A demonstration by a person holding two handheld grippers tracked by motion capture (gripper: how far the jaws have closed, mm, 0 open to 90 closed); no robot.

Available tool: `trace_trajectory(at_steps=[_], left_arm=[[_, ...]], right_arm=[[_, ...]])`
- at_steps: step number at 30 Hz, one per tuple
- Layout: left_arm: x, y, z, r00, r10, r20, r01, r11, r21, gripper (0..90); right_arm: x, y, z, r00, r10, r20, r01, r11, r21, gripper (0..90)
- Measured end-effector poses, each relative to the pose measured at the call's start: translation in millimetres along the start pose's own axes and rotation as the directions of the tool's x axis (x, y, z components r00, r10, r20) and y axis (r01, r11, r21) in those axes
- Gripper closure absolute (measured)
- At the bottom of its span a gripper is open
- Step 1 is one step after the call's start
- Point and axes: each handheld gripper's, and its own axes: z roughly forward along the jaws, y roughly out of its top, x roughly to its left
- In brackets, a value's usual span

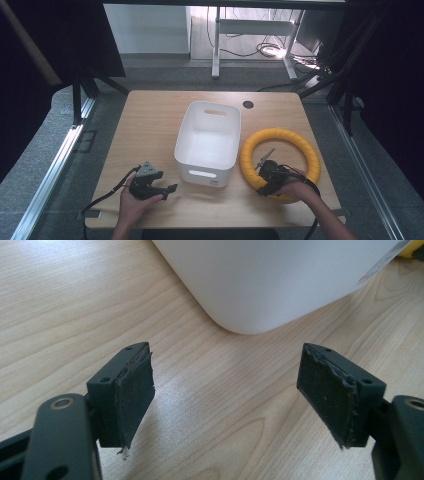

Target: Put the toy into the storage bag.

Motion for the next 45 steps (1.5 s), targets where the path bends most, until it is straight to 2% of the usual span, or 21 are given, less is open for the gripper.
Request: trace_trajectory(at_steps=[9, 21, 26, 28, 30, 33, 34, 37, 38, 41, 45], left_arm=[[0.2, 0.2, -1.0, 1.0000, 0.003, -0.008, -0.003, 1.0000, -0.005, 23.2], [0.1, 0.1, -1.0, 0.9999, 0.004, -0.014, -0.004, 0.9999, -0.010, 23.2], [0.2, -0.1, -0.1, 0.9999, 0.006, -0.016, -0.006, 1.0000, -0.007, 23.3], [0.2, -0.2, 0.4, 0.9999, 0.006, -0.016, -0.006, 1.0000, -0.005, 23.3], [0.2, -0.2, 0.3, 0.9999, 0.005, -0.016, -0.005, 1.0000, -0.006, 23.3], [0.2, -0.1, -0.1, 0.9998, 0.005, -0.017, -0.005, 1.0000, -0.008, 23.3], [0.2, -0.1, -0.1, 0.9999, 0.005, -0.016, -0.005, 0.9999, -0.009, 23.3], [0.2, -0.1, 0.0, 0.9999, 0.004, -0.016, -0.005, 1.0000, -0.008, 23.3], [0.2, -0.1, 0.2, 0.9999, 0.003, -0.016, -0.003, 1.0000, -0.007, 23.3], [0.3, -0.1, 0.2, 0.9998, 0.004, -0.017, -0.005, 1.0000, -0.007, 23.3], [0.2, -0.1, 0.4, 0.9999, 0.003, -0.016, -0.003, 1.0000, -0.007, 23.3]], right_arm=[[1.9, 6.9, 7.7, 0.9999, -0.016, 0.001, 0.016, 0.9990, 0.041, 47.0], [3.5, 12.9, 8.1, 0.9998, -0.022, 0.001, 0.022, 0.9960, 0.087, 50.5], [-1.4, 10.2, 5.5, 0.9992, -0.012, -0.037, 0.014, 0.9981, 0.060, 50.7], [-4.6, 9.3, -0.5, 0.9982, 0.000, -0.060, 0.002, 0.9996, 0.028, 50.8], [-5.6, 9.2, -2.9, 0.9981, 0.005, -0.062, -0.004, 0.9998, 0.021, 50.8], [-12.1, 8.3, -15.9, 0.9950, 0.023, -0.097, -0.027, 0.9988, -0.041, 50.8], [-16.5, 7.3, -23.8, 0.9922, 0.037, -0.119, -0.047, 0.9953, -0.084, 50.9], [-20.3, 6.1, -29.9, 0.9901, 0.039, -0.135, -0.054, 0.9925, -0.109, 50.8], [-24.8, 4.1, -36.9, 0.9861, 0.051, -0.158, -0.074, 0.9871, -0.142, 50.8], [-28.1, 2.4, -41.8, 0.9832, 0.056, -0.174, -0.084, 0.9835, -0.160, 50.8], [-36.1, -2.2, -53.9, 0.9760, 0.068, -0.207, -0.113, 0.9698, -0.216, 50.8]])
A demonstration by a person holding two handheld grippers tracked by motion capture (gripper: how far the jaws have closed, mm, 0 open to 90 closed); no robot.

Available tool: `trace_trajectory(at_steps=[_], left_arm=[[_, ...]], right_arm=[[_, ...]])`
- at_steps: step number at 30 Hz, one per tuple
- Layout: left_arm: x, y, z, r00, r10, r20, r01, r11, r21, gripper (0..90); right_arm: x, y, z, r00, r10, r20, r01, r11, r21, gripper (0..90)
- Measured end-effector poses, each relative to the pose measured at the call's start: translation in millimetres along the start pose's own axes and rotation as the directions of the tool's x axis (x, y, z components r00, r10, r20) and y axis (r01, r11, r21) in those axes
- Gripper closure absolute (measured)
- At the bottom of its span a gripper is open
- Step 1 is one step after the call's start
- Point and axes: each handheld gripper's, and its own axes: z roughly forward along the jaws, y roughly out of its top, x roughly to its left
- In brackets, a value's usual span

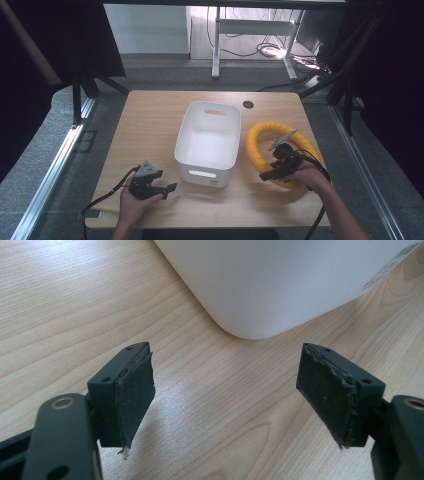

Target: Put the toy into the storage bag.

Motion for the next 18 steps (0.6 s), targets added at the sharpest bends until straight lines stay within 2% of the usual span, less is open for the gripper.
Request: trace_trajectory(at_steps=[7, 13, 18], left_arm=[[0.0, 0.0, 0.1, 1.0000, -0.001, 0.000, 0.001, 1.0000, 0.000, 23.3], [0.1, 0.2, -0.5, 1.0000, -0.001, 0.001, 0.001, 1.0000, -0.003, 23.3], [0.1, 0.1, -0.1, 1.0000, 0.000, 0.002, 0.000, 1.0000, -0.003, 23.3]], right_arm=[[-3.7, -3.3, -13.0, 0.9998, 0.016, -0.012, -0.017, 0.9971, -0.074, 50.8], [-9.9, -9.5, -24.7, 0.9987, 0.033, -0.038, -0.039, 0.9862, -0.161, 50.8], [-12.3, -11.3, -30.8, 0.9984, 0.034, -0.045, -0.042, 0.9805, -0.192, 50.8]])
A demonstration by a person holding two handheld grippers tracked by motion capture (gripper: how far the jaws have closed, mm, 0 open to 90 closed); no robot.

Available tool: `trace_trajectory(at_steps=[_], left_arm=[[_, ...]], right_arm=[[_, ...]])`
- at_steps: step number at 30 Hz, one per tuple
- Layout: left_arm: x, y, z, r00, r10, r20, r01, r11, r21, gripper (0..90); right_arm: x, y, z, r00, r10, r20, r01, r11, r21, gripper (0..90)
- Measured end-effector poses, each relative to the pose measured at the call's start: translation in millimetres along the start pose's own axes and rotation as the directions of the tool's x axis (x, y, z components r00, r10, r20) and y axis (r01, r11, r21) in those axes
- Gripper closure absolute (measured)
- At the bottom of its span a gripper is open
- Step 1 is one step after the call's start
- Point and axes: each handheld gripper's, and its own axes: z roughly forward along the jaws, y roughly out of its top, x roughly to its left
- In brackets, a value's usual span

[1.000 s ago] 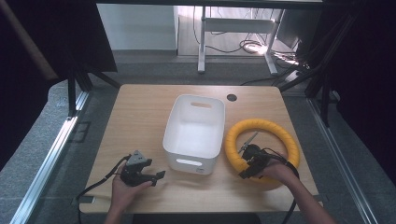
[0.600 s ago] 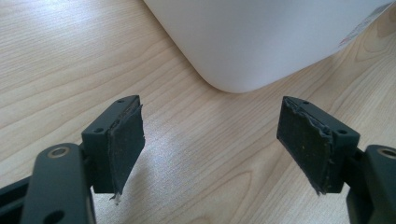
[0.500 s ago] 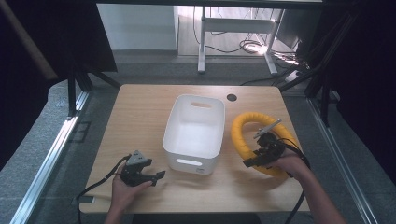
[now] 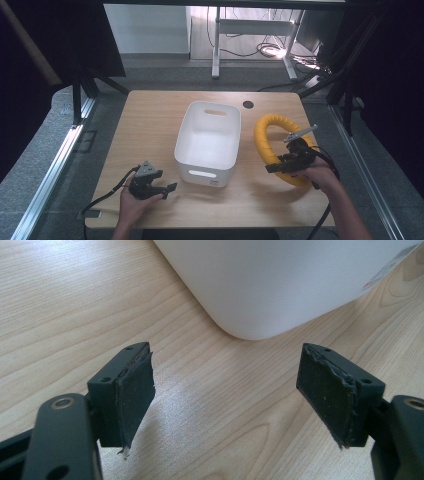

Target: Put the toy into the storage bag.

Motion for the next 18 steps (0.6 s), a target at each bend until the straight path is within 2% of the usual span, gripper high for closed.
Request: trace_trajectory(at_steps=[5, 11, 18], left_arm=[[0.1, 0.1, -0.3, 1.0000, 0.000, -0.001, 0.000, 1.0000, -0.001, 23.3], [-0.1, 0.4, -0.3, 0.9999, -0.009, 0.015, 0.009, 0.9999, -0.005, 23.3], [0.3, 0.5, -0.8, 1.0000, -0.004, 0.009, 0.004, 1.0000, -0.004, 23.3]], right_arm=[[-3.0, -1.2, -9.0, 0.9998, 0.016, -0.009, -0.016, 0.9990, -0.043, 50.8], [-4.9, -2.1, -13.0, 0.9997, 0.020, -0.013, -0.020, 0.9976, -0.067, 50.9], [-6.5, -2.1, -16.3, 0.9997, 0.022, -0.008, -0.023, 0.9958, -0.089, 50.8]])
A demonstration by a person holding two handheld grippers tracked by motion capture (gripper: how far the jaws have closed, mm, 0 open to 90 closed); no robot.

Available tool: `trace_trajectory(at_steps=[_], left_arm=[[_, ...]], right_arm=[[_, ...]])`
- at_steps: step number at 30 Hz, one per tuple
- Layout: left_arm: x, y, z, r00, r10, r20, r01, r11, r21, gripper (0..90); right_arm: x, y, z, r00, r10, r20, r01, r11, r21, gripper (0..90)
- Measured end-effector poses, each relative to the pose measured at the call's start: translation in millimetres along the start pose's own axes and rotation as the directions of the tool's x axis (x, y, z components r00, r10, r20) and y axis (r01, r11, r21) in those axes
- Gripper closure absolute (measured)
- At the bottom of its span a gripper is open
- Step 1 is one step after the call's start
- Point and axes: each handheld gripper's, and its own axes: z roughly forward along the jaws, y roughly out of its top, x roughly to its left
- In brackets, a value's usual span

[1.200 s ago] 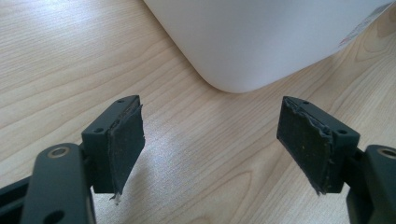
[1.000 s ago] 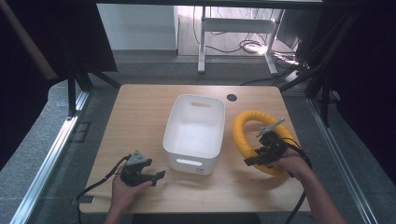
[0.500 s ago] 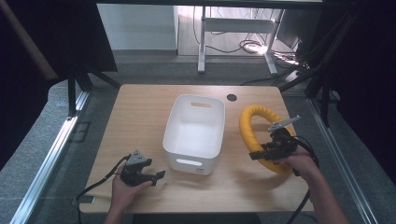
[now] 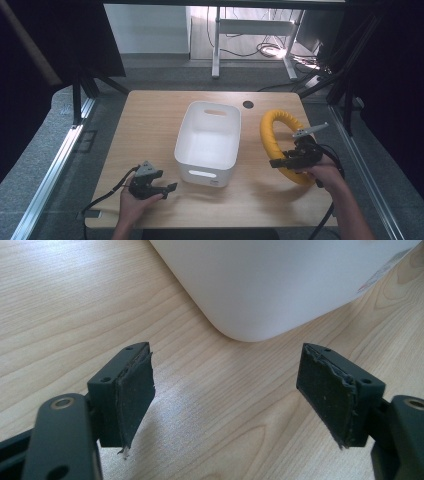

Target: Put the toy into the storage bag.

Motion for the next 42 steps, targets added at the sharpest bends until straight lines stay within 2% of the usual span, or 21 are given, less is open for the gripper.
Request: trace_trajectory(at_steps=[8, 15, 16, 19, 27, 35, 42], left_arm=[[0.0, -0.1, 0.6, 1.0000, 0.001, -0.004, -0.001, 1.0000, 0.003, 23.2], [0.0, 0.1, 0.2, 1.0000, 0.000, -0.004, 0.000, 1.0000, 0.002, 23.2], [0.1, 0.1, 0.2, 1.0000, 0.001, -0.005, -0.001, 1.0000, 0.002, 23.2], [0.1, 0.0, 0.6, 1.0000, 0.001, -0.004, -0.001, 1.0000, 0.003, 23.3], [0.2, 0.0, 0.5, 1.0000, 0.004, -0.005, -0.004, 1.0000, 0.003, 23.2], [-0.1, 0.0, 1.1, 1.0000, -0.001, -0.005, 0.001, 1.0000, 0.001, 23.2], [-0.2, -0.2, 1.5, 1.0000, -0.003, -0.005, 0.003, 1.0000, 0.003, 23.2]], right_arm=[[-2.1, 0.6, -7.9, 0.9998, -0.004, 0.021, 0.005, 0.9996, -0.029, 51.0], [-2.2, 3.1, -19.8, 0.9998, 0.008, 0.018, -0.007, 0.9964, -0.085, 51.1], [-1.0, 4.4, -24.7, 0.9999, 0.009, 0.010, -0.007, 0.9940, -0.109, 51.1], [3.8, 7.1, -30.4, 1.0000, -0.006, 0.004, 0.007, 0.9906, -0.136, 51.0], [6.7, 9.7, -34.2, 0.9989, -0.004, -0.047, -0.006, 0.9777, -0.210, 51.0], [11.4, 13.8, -34.4, 0.9979, -0.020, -0.062, 0.005, 0.9713, -0.238, 51.0], [20.0, 21.9, -37.0, 0.9965, -0.041, -0.073, 0.020, 0.9618, -0.273, 50.9]])
